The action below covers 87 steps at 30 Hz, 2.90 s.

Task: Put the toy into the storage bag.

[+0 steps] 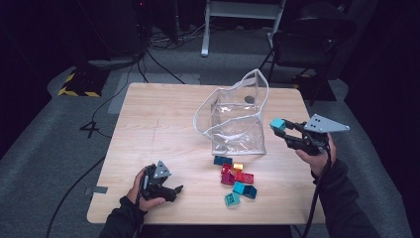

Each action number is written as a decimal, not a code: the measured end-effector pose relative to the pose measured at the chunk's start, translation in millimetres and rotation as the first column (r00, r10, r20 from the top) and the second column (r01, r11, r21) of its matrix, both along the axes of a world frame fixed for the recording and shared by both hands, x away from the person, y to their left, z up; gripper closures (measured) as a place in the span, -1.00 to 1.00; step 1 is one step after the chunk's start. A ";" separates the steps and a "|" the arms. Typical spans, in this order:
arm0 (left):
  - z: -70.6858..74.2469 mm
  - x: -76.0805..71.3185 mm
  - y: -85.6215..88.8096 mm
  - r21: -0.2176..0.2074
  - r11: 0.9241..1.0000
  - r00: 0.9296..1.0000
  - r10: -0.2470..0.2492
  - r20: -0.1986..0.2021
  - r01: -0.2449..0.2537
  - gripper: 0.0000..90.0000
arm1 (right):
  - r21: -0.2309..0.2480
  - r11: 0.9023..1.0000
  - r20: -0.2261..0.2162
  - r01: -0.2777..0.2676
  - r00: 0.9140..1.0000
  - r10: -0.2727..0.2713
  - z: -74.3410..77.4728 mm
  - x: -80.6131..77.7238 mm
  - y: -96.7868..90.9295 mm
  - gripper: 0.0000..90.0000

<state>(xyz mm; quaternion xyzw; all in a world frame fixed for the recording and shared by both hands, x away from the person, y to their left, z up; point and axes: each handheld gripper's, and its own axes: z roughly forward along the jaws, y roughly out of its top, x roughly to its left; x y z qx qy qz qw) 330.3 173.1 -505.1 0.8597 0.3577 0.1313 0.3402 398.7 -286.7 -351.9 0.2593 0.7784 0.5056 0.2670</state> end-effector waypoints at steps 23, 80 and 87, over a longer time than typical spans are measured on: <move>0.0 0.0 0.0 0.000 1.000 1.000 0.000 0.000 0.000 -0.76 | 0.008 1.000 0.084 -0.025 0.996 0.024 38.2 3.9 27.9 0.32; 0.3 -0.1 0.2 0.005 1.000 1.000 -0.001 0.002 0.001 -0.76 | -0.022 0.998 -0.039 0.064 0.997 -0.065 39.4 72.8 83.7 0.32; 0.3 -0.1 0.2 0.005 1.000 1.000 -0.001 0.002 0.001 -0.76 | -0.032 0.994 -0.027 0.102 0.994 -0.103 38.5 72.4 84.7 0.21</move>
